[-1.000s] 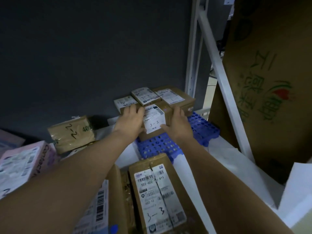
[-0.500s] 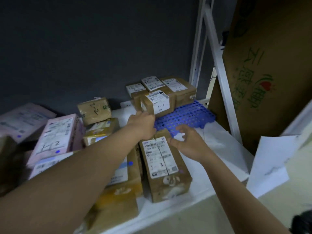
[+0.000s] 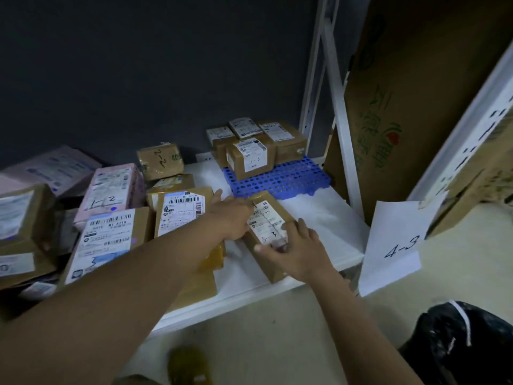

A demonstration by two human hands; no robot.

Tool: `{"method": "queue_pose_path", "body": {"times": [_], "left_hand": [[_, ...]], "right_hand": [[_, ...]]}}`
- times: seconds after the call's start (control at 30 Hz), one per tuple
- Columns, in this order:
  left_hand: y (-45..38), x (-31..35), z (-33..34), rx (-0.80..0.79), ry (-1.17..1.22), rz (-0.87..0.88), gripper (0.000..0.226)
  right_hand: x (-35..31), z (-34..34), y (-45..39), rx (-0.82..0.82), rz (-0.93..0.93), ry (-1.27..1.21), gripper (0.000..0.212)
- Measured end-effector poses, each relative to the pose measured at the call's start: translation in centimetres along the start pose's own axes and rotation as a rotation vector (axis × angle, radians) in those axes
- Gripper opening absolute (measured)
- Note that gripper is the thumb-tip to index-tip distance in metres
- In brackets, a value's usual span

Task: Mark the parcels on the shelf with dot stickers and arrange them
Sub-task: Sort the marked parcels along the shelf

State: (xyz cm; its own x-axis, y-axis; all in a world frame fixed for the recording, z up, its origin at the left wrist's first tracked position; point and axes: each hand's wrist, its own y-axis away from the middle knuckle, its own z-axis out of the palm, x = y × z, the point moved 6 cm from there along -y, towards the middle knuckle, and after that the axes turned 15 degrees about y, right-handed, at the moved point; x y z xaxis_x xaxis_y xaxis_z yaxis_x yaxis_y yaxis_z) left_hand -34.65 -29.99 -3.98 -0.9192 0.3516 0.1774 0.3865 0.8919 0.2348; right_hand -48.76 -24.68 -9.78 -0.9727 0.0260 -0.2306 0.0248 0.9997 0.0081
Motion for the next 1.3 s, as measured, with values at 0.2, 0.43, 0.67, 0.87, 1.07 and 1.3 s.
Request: {"method": "queue_pose_path", "body": {"times": [0.2,0.43,0.67,0.87,1.07,1.3], "left_hand": [[-1.5,0.3,-0.4,0.02,0.024,-0.094,0.077],[-6.3,-0.4,-2.3,0.005,0.078,-0.001,0.104],[-11.7,-1.4,-1.0,0.073,0.013,0.007,0.077],[-12.5,-2.5,-1.9,0.177,-0.002,-0.031,0.064],[-12.0,-2.9,-2.4,0.16,0.035,-0.071,0.066],[-9.9,-3.4,-2.7,0.097,0.168,-0.074,0.062]], "right_hand": [[0.4,-2.8,-1.8,0.133,-0.105,0.222,0.1],[1.7,-6.3,-10.9,0.044,-0.362,0.298,0.098],[2.6,-3.5,-19.0,-0.086,-0.34,0.228,0.075],[1.4,-1.8,-19.4,0.036,-0.262,0.283,0.072],[0.0,-1.6,-19.4,0.02,-0.229,0.258,0.07],[-0.1,-2.5,-15.3,0.243,-0.043,0.099,0.069]]}}
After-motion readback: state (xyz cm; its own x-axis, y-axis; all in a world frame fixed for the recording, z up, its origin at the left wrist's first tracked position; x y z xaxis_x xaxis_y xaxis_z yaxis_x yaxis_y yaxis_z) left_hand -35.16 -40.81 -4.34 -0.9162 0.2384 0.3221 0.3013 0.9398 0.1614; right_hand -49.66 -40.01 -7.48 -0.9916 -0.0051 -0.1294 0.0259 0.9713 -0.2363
